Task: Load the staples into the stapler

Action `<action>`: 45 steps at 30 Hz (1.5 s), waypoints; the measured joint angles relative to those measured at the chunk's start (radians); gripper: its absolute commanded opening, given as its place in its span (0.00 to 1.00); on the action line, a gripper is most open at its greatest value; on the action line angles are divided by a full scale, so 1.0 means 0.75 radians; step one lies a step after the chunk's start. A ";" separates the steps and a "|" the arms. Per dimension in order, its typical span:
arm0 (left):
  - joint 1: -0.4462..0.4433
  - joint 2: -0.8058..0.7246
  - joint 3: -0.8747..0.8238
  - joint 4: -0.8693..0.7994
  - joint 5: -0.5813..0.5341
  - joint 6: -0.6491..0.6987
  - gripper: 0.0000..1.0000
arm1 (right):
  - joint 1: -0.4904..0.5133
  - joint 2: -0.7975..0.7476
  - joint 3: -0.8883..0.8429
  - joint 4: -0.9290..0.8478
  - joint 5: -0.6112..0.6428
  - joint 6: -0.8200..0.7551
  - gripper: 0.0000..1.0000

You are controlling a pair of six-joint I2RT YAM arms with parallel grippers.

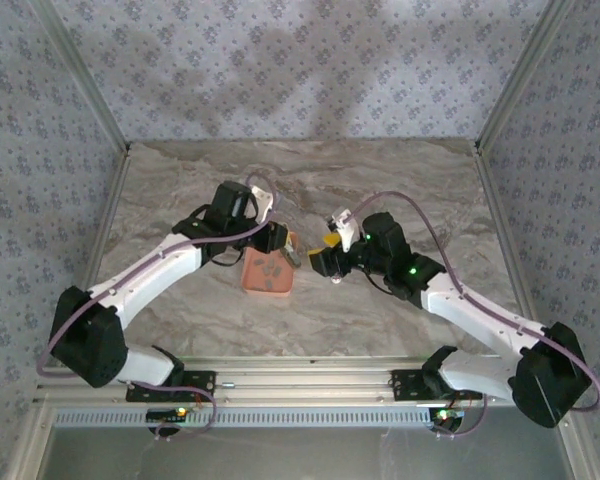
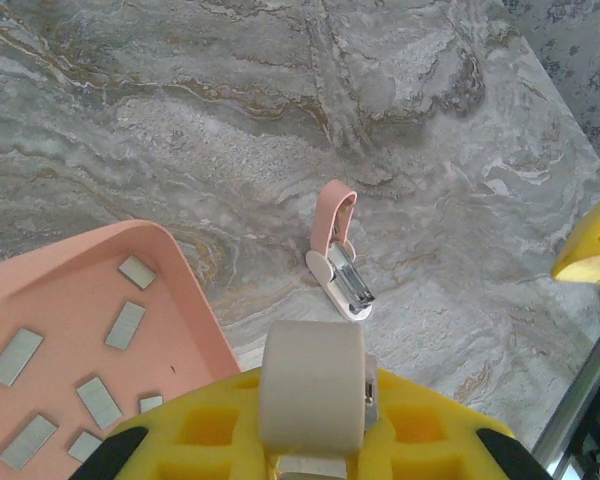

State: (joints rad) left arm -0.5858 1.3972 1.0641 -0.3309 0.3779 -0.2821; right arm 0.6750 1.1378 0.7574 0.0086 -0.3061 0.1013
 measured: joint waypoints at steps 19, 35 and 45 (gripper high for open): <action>0.000 0.113 0.099 -0.089 0.117 -0.080 0.07 | -0.025 0.162 -0.034 0.242 -0.260 0.094 0.64; 0.000 0.130 0.117 -0.095 0.143 -0.081 0.07 | 0.033 0.321 0.073 0.163 -0.198 0.154 0.55; 0.001 0.130 0.117 -0.090 0.169 -0.100 0.07 | 0.084 0.380 0.078 0.177 -0.039 0.162 0.25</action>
State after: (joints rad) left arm -0.5850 1.4944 1.1519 -0.3981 0.5045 -0.3573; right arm 0.7383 1.4231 0.8162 0.1413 -0.3351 0.2226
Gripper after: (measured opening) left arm 0.180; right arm 0.322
